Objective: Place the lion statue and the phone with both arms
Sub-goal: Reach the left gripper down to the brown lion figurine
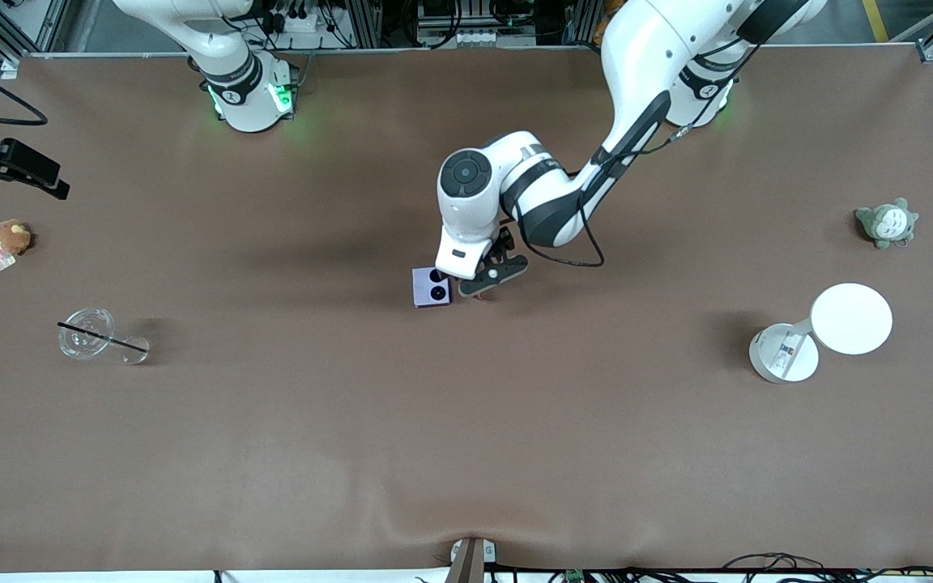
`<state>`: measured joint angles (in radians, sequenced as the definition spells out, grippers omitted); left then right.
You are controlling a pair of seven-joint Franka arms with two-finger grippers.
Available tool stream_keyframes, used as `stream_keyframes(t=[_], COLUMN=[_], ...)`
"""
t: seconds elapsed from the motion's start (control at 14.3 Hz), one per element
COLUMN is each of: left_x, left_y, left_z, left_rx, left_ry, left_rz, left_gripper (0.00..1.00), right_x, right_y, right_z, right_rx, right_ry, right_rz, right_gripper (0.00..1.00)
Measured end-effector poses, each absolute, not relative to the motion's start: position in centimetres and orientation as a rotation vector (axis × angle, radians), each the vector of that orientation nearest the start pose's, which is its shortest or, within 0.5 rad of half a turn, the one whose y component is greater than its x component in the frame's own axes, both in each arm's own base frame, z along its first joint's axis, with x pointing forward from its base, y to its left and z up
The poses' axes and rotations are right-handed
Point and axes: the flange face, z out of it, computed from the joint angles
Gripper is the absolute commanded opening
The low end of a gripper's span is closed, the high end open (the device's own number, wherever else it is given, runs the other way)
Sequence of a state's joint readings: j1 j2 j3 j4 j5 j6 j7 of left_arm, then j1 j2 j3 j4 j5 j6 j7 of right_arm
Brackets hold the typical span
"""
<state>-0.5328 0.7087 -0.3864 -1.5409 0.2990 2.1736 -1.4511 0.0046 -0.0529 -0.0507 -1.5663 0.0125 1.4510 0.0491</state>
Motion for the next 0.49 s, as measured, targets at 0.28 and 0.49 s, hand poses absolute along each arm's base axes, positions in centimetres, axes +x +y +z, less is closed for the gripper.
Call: stream_keyframes(t=[0.28,0.49], left_x=[46.9,47.2], left_y=[-52.7,-52.6], left_z=[23.5,22.2], left_rx=[-3.071,-3.074], left_ry=[-0.697,-0.692], left_rz=[0.027,0.013], left_gripper=[0.81,0.74], right_x=[52.5,52.5], right_y=[-2.4,-2.4], right_z=[64.5,64.5], right_rx=[-3.122,-3.122], right_ry=[0.147,0.147], right_rz=[0.098,0.098], right_gripper=[1.0,1.0])
